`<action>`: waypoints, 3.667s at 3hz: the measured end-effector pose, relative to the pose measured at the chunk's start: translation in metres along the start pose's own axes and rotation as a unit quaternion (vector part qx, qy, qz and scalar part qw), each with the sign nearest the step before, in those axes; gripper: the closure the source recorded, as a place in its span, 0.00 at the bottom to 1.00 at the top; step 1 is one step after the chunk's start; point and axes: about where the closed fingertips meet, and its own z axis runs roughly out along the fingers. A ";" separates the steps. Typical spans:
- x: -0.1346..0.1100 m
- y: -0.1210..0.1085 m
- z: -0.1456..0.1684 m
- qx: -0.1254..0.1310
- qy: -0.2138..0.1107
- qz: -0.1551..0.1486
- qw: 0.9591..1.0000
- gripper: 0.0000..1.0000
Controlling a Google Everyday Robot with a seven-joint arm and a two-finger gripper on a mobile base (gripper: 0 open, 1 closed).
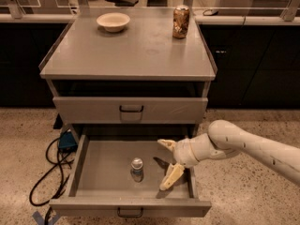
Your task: Pick redbull can from middle drawer and place on counter
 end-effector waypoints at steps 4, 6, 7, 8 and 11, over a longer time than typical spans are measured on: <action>0.023 -0.019 0.048 0.084 0.038 0.055 0.994 0.00; 0.050 -0.029 0.087 0.050 0.038 0.076 0.995 0.00; 0.057 -0.034 0.096 0.071 0.034 0.079 0.994 0.00; 0.063 -0.035 0.101 0.093 0.029 0.084 0.992 0.00; 0.050 -0.033 0.167 0.097 -0.001 0.088 0.991 0.00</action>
Offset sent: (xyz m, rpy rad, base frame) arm 0.0473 0.0214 -0.0601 -0.1394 -0.0274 -0.3143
